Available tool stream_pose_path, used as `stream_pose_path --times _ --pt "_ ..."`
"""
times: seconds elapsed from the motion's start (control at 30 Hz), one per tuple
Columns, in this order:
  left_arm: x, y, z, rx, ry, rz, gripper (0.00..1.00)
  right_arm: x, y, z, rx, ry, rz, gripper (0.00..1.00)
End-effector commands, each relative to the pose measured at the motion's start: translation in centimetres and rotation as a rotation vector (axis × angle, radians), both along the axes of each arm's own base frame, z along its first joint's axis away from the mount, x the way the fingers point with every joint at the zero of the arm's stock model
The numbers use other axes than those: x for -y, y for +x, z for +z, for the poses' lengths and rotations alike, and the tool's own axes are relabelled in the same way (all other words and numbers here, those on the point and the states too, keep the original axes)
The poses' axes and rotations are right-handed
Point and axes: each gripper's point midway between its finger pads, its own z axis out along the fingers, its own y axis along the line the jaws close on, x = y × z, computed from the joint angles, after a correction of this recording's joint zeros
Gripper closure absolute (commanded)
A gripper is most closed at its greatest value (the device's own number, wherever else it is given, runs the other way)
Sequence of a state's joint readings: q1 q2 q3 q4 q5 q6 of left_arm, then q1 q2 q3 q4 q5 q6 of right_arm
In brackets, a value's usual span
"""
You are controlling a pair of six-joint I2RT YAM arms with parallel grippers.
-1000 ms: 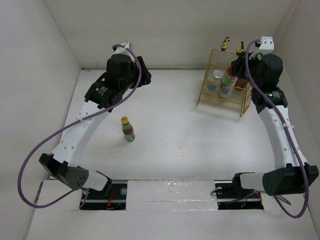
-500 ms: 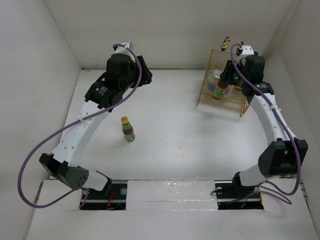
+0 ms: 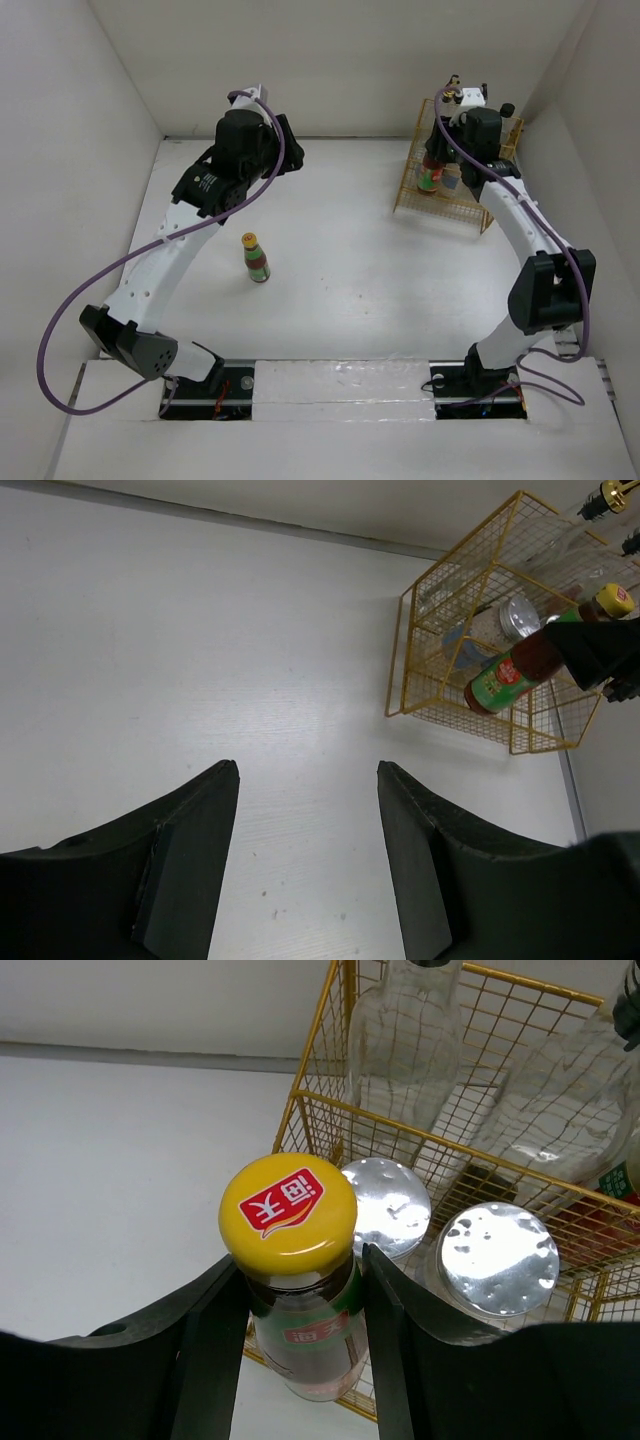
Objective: Organize the condiment bottles
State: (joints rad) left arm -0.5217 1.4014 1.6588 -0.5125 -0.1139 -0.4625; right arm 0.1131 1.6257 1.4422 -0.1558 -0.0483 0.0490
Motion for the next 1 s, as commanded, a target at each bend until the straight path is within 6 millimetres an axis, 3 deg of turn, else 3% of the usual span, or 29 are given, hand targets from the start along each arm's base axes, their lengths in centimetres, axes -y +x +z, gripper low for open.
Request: stream_pose_path --times 0.0,0.07,0.13,0.2,0.27,0.4,0.63,0.77,0.8,0.87,0.9,0.97 --pt "-0.3 0.0 1.4 0.051 -0.012 0.007 0.47 -0.5 1.3 3.9 0.149 -0.001 -0.018 0.93" --pt "-0.3 0.0 1.8 0.061 -0.018 0.007 0.47 -0.3 2.0 5.7 0.187 0.006 -0.019 0.93" --pt "-0.2 0.2 1.4 0.051 -0.012 0.007 0.47 0.0 2.3 5.5 0.186 -0.012 -0.033 0.93" --pt "0.0 0.1 1.4 0.049 -0.016 -0.003 0.47 -0.3 2.3 4.1 0.158 -0.021 -0.041 0.93" --pt "0.0 0.1 1.4 0.049 -0.016 -0.003 0.47 -0.6 2.0 5.2 0.209 -0.014 -0.044 0.93" --pt "0.0 0.1 1.4 0.049 -0.016 -0.003 0.47 -0.5 1.6 5.2 0.236 -0.015 -0.062 0.93" --pt "0.0 0.4 1.1 0.043 -0.008 0.006 0.47 -1.1 -0.2 -0.9 0.114 -0.040 -0.072 0.88" --pt "0.1 0.3 1.1 0.042 -0.011 -0.003 0.47 -1.2 -1.0 -2.0 0.091 -0.038 -0.073 0.71" --pt "0.1 0.3 1.1 0.042 -0.011 -0.003 0.47 -1.7 -1.2 -2.5 0.081 -0.040 -0.064 0.63" --pt "0.2 0.5 0.7 0.034 -0.007 -0.003 0.47 -1.6 -1.4 -1.8 0.095 -0.037 -0.064 0.51" --pt "0.2 0.5 0.7 0.034 -0.007 -0.003 0.47 -1.4 -1.7 -1.7 0.097 -0.031 -0.077 0.38" --pt "0.2 0.5 0.7 0.034 -0.007 -0.003 0.47 -1.1 -2.0 -1.0 0.096 -0.034 -0.089 0.25"
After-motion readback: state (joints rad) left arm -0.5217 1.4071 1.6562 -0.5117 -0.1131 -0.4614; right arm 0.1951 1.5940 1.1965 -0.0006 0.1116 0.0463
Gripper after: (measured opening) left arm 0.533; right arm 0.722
